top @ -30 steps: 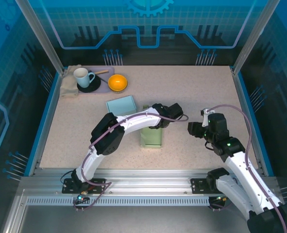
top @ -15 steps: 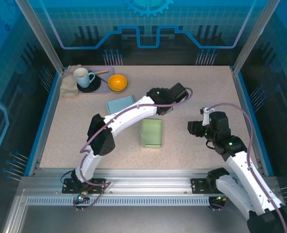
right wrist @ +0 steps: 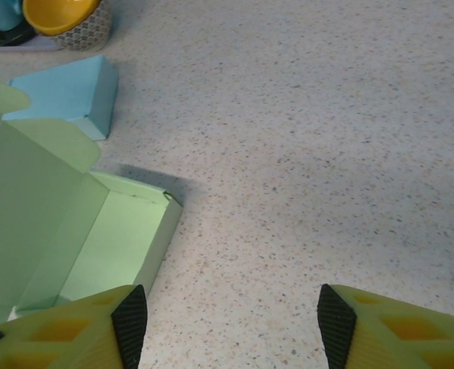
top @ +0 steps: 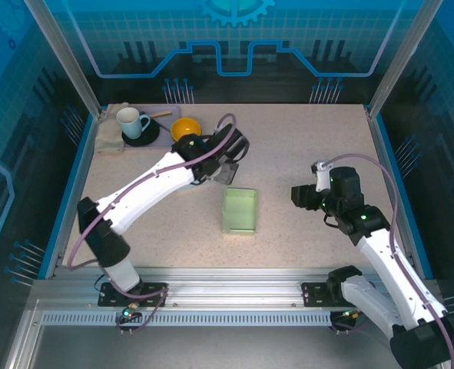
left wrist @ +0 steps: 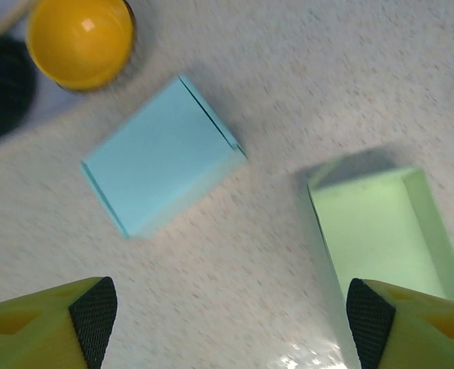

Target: Fold the paper box

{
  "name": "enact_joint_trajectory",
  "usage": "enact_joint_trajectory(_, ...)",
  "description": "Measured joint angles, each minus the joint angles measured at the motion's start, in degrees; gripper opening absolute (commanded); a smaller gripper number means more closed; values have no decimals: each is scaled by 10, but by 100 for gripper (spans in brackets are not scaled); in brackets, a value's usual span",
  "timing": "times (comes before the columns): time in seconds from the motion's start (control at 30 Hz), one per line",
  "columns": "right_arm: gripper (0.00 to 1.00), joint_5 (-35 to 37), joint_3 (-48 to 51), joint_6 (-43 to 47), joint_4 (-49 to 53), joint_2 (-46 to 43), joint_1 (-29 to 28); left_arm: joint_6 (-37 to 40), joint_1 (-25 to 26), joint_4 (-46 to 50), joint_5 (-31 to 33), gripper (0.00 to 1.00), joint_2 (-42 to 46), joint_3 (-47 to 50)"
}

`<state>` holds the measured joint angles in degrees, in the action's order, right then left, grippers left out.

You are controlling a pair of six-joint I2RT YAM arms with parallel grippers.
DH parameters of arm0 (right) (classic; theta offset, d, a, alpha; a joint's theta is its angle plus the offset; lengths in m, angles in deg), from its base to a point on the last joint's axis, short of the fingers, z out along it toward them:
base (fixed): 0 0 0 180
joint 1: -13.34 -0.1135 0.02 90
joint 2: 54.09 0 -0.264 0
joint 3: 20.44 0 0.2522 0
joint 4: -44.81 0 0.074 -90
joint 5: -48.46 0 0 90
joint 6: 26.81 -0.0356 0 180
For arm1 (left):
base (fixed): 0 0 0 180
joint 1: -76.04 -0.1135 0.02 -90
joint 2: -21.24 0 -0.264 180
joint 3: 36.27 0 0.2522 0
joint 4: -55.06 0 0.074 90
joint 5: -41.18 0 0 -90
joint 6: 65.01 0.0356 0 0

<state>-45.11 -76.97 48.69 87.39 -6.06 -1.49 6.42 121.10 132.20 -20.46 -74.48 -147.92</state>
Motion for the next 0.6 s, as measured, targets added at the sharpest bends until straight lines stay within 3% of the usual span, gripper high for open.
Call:
enact_joint_trajectory(0.17,65,-40,-23,22,-10,24,-3,-63,0,-62,-73,79,42,92)
enact_joint_trajectory(0.27,65,-62,-32,29,-26,32,-15,-81,0,-87,-94,69,41,103)
enact_joint_trajectory(0.37,65,-81,-37,39,-41,35,-34,-85,0,-108,-105,49,38,111)
enact_joint_trajectory(0.5,64,-105,-38,67,-65,35,-55,-64,0,-128,-122,14,26,126)
enact_joint_trajectory(0.57,63,-116,-38,87,-79,36,-61,-36,0,-133,-126,0,17,122)
enact_joint_trajectory(0.6,62,-120,-38,97,-87,37,-63,-15,0,-132,-128,0,11,114)
